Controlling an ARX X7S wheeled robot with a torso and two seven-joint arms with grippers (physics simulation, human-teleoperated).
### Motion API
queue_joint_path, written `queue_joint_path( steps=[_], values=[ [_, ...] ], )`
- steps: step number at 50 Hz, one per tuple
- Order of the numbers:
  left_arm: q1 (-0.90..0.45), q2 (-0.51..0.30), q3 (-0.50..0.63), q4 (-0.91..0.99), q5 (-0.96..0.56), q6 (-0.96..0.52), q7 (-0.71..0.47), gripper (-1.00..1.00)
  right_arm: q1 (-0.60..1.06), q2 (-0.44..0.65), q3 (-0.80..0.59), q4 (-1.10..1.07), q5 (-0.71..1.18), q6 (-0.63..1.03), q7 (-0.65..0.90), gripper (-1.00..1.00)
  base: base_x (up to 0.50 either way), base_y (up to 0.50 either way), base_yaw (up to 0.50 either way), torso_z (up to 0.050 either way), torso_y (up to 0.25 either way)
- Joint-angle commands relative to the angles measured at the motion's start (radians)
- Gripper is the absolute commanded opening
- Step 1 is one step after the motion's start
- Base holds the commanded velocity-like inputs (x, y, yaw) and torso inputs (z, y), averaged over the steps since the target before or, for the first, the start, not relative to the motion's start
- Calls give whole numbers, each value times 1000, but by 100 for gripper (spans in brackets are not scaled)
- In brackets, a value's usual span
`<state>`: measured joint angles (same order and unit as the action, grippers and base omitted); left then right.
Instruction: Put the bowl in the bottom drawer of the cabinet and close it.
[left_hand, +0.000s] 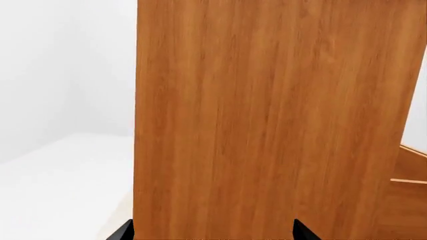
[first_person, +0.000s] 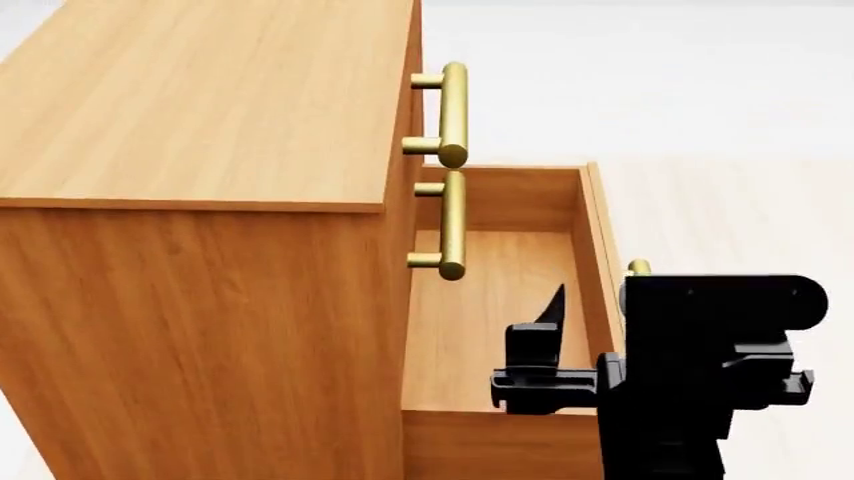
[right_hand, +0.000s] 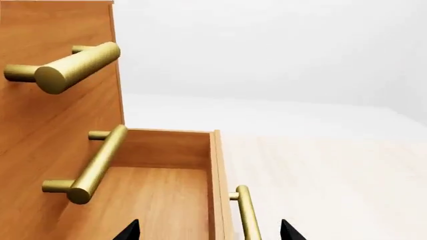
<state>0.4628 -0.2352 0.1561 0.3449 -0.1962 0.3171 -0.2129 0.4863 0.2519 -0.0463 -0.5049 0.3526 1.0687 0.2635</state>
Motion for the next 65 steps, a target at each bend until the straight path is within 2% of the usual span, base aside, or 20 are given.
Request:
queue_joint_path(
  steps=[1,10,12,16,17,23,37,65],
  values=[
    [-5,-1,7,-21,7,18,-4,100,94,12,-25,142,16,58,-32,100,0,0,0,0,0],
    [-7,-3,13,-25,10,21,-10,100,165,2,-22,242,27,98,-40,100,0,0,0,0,0],
    [0,-16,9,34,1,-27,-21,100,180,0,-21,252,30,119,-35,100,0,0,0,0,0],
    [-6,-8,13,-19,5,19,-12,100,198,-6,-12,277,36,142,-31,100,0,0,0,0,0],
    [2,-18,10,33,0,-22,-23,100,204,-9,-8,291,36,143,-30,100,0,0,0,0,0],
    [3,-23,12,45,-1,-33,-30,100,218,-14,15,330,51,146,-40,100,0,0,0,0,0],
    [3,-30,17,48,-3,-33,-37,100,270,-5,-30,446,32,171,-36,100,0,0,0,0,0],
    [-13,-26,31,-31,-1,31,-35,100,321,9,-64,563,33,221,-41,100,0,0,0,0,0]
  ],
)
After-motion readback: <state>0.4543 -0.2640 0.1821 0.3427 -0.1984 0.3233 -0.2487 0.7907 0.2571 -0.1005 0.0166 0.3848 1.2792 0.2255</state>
